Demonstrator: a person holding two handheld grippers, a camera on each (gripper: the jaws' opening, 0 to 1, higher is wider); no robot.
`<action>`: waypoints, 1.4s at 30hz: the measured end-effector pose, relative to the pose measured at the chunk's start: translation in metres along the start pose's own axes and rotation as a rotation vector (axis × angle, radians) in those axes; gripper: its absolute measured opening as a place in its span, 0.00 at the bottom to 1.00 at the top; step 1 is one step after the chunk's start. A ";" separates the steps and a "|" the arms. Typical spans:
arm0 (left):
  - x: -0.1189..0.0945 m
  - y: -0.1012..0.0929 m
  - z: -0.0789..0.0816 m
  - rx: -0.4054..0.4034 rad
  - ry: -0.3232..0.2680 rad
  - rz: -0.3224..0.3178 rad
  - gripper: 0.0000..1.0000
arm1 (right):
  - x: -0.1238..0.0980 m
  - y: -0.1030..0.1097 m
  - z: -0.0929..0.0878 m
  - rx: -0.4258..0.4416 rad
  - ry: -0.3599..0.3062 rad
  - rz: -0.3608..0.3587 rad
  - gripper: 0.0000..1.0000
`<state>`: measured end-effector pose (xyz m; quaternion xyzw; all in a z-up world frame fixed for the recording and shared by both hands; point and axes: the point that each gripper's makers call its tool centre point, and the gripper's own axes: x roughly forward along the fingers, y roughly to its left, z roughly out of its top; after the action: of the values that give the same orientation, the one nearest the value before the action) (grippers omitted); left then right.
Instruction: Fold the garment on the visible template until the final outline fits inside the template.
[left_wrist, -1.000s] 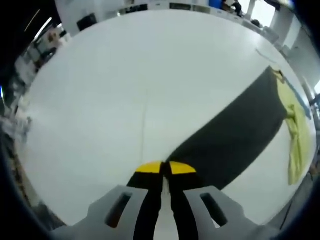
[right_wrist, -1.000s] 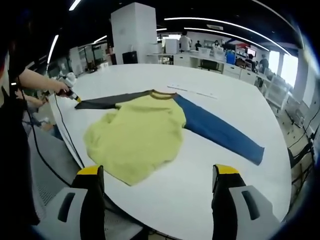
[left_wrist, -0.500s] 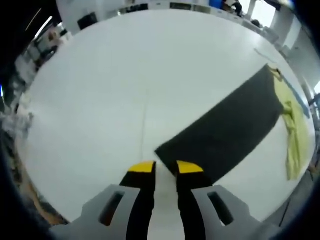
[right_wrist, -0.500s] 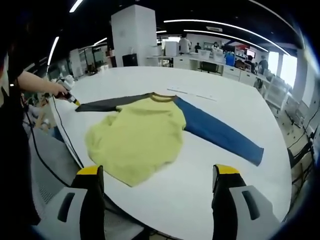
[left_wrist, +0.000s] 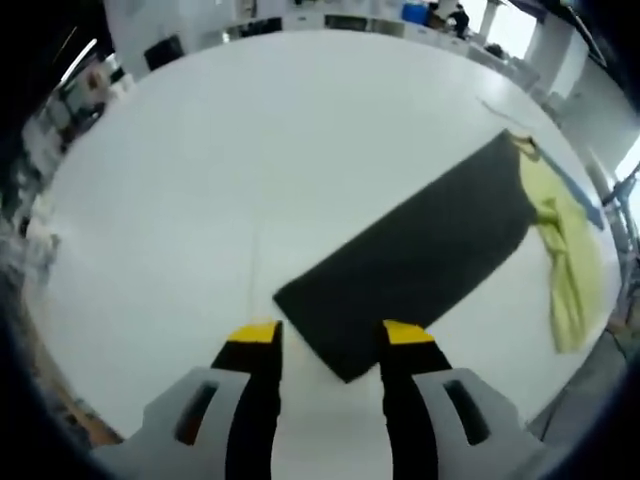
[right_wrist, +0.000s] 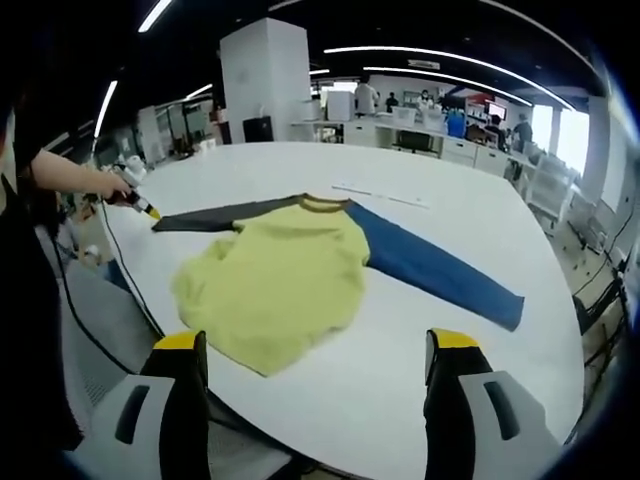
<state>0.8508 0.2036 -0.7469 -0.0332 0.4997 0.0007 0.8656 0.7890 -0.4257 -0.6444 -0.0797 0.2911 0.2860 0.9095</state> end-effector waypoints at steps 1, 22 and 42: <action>-0.002 -0.003 0.001 0.002 -0.003 -0.003 0.38 | -0.001 0.000 0.001 0.004 -0.005 -0.001 0.89; -0.069 -0.094 -0.021 0.071 -0.065 -0.134 0.50 | -0.019 0.002 0.006 0.026 -0.072 -0.014 0.92; -0.110 -0.171 -0.048 0.087 -0.113 -0.232 0.73 | -0.037 -0.005 0.000 0.051 -0.063 -0.003 0.93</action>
<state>0.7602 0.0337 -0.6654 -0.0532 0.4424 -0.1194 0.8872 0.7671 -0.4469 -0.6238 -0.0481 0.2694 0.2793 0.9204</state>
